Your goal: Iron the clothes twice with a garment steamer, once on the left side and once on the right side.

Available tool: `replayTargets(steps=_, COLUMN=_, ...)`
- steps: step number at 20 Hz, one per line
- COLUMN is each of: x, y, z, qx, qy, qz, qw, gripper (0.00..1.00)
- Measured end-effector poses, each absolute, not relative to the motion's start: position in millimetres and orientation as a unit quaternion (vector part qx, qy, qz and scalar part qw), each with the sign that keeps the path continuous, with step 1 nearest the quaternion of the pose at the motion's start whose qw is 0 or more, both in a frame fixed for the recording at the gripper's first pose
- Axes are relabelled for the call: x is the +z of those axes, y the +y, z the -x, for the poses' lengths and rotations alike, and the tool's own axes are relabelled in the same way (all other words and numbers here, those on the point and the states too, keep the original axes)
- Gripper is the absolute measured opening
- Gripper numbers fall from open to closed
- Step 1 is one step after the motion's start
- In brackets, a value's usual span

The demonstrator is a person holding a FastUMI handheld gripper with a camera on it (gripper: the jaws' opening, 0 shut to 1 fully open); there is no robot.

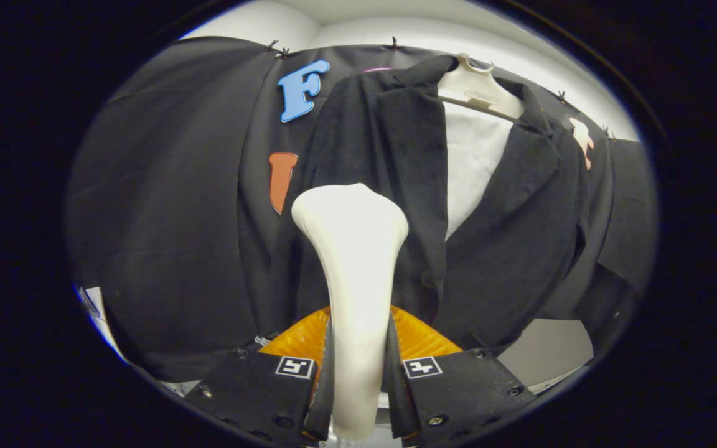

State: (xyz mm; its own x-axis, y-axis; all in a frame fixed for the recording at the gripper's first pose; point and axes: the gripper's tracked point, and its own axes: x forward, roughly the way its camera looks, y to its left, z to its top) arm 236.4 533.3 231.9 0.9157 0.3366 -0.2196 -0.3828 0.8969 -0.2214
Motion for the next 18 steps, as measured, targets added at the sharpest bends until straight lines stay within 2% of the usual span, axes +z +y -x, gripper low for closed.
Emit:
replayTargets(steps=12, x=130.4, y=520.3, z=-235.0, qx=0.179, qy=0.160, qz=0.153, qw=0.959, gripper=0.39)
replayTargets(steps=18, x=102.4, y=519.6, z=-237.3, qx=0.181, qy=0.184, qz=0.158, qw=0.953, gripper=0.39)
